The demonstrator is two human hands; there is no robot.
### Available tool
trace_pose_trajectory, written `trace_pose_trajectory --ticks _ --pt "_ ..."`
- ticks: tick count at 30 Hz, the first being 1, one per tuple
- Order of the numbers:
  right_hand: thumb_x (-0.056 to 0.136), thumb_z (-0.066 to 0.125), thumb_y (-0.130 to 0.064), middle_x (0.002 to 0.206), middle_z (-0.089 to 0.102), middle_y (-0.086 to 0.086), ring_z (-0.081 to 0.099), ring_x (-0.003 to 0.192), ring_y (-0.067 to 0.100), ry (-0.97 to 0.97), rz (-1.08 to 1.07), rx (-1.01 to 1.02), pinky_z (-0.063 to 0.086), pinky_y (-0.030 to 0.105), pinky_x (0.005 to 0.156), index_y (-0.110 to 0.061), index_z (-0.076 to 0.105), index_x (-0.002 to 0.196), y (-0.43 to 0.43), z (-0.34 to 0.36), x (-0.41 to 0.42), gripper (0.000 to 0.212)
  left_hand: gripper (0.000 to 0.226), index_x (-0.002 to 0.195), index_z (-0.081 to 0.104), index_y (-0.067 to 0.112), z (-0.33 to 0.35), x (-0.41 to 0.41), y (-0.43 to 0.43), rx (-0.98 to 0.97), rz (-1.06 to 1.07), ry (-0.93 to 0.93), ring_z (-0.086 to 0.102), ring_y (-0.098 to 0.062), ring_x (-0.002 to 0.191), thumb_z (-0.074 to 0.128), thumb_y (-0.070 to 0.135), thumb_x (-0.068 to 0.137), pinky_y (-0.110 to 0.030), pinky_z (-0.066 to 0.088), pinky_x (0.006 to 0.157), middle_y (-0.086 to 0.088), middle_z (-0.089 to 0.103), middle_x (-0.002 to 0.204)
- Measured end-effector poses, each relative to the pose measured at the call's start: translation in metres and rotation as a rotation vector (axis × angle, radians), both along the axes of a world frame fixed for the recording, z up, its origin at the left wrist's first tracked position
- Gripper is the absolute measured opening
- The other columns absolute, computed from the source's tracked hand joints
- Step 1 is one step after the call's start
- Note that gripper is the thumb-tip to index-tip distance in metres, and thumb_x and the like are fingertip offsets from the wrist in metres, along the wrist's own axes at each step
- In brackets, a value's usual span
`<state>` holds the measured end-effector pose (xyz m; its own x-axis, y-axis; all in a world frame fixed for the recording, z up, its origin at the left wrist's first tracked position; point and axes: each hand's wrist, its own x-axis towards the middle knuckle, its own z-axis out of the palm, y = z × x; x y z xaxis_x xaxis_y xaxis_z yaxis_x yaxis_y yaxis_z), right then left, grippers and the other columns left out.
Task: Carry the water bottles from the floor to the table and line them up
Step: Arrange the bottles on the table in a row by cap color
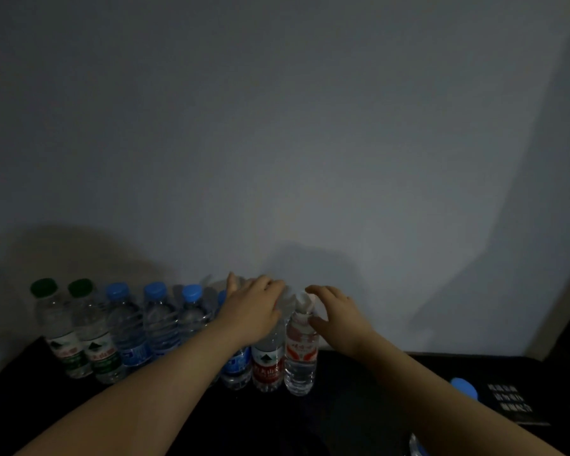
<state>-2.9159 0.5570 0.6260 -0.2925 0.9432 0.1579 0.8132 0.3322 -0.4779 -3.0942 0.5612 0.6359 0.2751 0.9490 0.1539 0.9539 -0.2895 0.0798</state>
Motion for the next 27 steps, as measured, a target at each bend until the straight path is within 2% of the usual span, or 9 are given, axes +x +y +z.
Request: trace_pose_trajectory --ticks 3,5,11,13,19,22,27 --pt "0.093 0.051 -0.027 0.143 0.04 0.002 0.036 0.129 0.025 -0.027 -0.061 -0.01 0.033 0.036 0.106 -0.025 0.04 0.134 -0.015 0.005 0.019 0.043 0.041 0.134 0.038 0.026 0.005 0.015 -0.016 0.138 -0.074 -0.138 0.04 -0.017 0.125 0.043 0.029 0.094 -0.037 0.021 0.109 0.006 0.043 0.137" --pt "0.093 0.05 -0.028 0.138 0.046 0.003 0.04 0.125 0.024 -0.073 -0.085 -0.002 0.036 0.035 0.103 -0.024 0.046 0.129 -0.028 0.009 0.035 0.036 0.039 0.131 0.043 0.026 0.005 0.028 -0.027 0.166 -0.114 -0.2 0.043 -0.016 0.123 0.045 0.026 0.092 -0.031 0.028 0.104 0.006 0.047 0.134" --pt "0.092 0.051 -0.029 0.122 0.059 0.004 0.055 0.109 0.019 -0.038 -0.239 0.037 0.046 0.032 0.092 -0.022 0.055 0.121 -0.065 0.011 0.084 0.03 0.037 0.125 0.051 0.023 -0.004 0.069 -0.056 0.121 -0.171 -0.245 0.046 -0.02 0.119 0.048 0.025 0.088 -0.03 0.037 0.096 0.0 0.053 0.128" --pt "0.092 0.051 -0.03 0.12 0.059 0.004 0.056 0.104 0.019 -0.043 -0.31 0.034 0.048 0.033 0.089 -0.022 0.054 0.121 -0.077 0.006 0.1 0.03 0.036 0.124 0.052 0.022 -0.011 0.083 -0.066 0.073 -0.193 -0.252 0.047 -0.02 0.118 0.049 0.026 0.088 -0.032 0.038 0.098 0.0 0.053 0.127" --pt "0.09 0.053 -0.033 0.123 0.055 0.004 0.05 0.11 0.023 -0.156 -0.445 -0.063 0.047 0.037 0.09 -0.026 0.044 0.129 -0.103 -0.014 0.133 0.041 0.03 0.12 0.053 0.023 -0.029 0.111 -0.094 -0.063 -0.237 -0.286 0.045 -0.015 0.119 0.051 0.028 0.09 -0.032 0.04 0.1 0.002 0.052 0.127" --pt "0.089 0.057 -0.026 0.126 0.053 0.008 0.05 0.114 0.025 -0.107 -0.461 -0.158 0.047 0.038 0.094 -0.018 0.041 0.133 -0.11 -0.024 0.135 0.048 0.03 0.12 0.054 0.024 -0.034 0.116 -0.104 -0.085 -0.238 -0.301 0.047 -0.013 0.116 0.052 0.029 0.09 -0.028 0.041 0.097 0.003 0.052 0.126" --pt "0.089 0.056 -0.016 0.124 0.049 0.01 0.052 0.108 0.026 -0.06 -0.46 -0.142 0.049 0.035 0.09 -0.013 0.047 0.121 -0.113 -0.033 0.133 0.034 0.03 0.12 0.054 0.024 -0.036 0.11 -0.108 -0.123 -0.17 -0.327 0.048 -0.013 0.114 0.053 0.029 0.09 -0.027 0.042 0.094 0.003 0.05 0.126"
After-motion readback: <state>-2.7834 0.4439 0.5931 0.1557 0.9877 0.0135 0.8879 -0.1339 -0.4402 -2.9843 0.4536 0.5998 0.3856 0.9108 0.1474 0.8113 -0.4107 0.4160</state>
